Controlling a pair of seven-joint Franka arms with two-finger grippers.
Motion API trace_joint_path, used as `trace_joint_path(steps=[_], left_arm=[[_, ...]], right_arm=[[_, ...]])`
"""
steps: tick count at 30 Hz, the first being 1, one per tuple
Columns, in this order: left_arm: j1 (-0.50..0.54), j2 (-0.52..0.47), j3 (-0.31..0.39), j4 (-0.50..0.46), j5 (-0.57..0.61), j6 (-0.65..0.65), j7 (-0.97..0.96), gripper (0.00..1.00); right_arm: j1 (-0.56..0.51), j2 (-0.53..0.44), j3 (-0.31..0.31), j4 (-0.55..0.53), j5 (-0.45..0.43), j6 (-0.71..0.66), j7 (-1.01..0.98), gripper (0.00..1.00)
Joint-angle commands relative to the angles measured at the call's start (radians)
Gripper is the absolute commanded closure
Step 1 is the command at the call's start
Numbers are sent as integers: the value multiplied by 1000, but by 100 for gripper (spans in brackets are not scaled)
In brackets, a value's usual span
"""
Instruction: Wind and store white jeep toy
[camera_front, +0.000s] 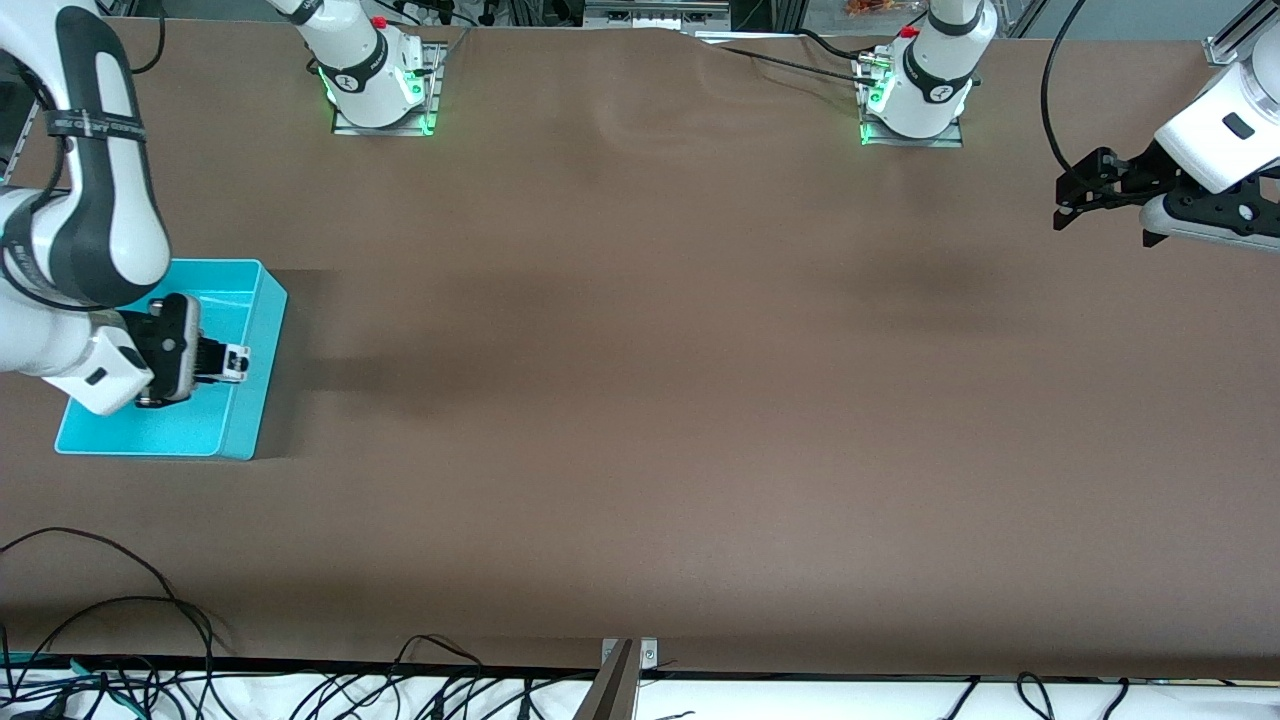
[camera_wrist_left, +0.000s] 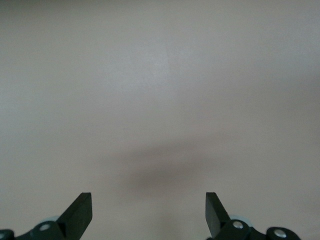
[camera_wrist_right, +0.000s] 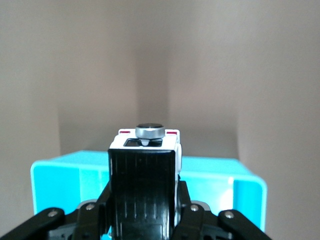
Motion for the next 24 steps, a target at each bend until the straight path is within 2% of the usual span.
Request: trace_joint_path(steps=[1,4,14,24], left_arm=[[-52,10,45,25,-7,-18,-7,0],[-69,11,65,25,-11,-16,-1,0],[-67,22,65,25,-6,-12,-4,0],[-63,44,62,74,-4,-15,-9,0]], right_arm=[[0,-30,-54,-67,19,6,-89,81],[0,-31,-76,-90,21,21,-124,81],[-9,-39,-143,-217,30,144,-211,81],[-61,-30,-143,-329,55,305,-276,81]])
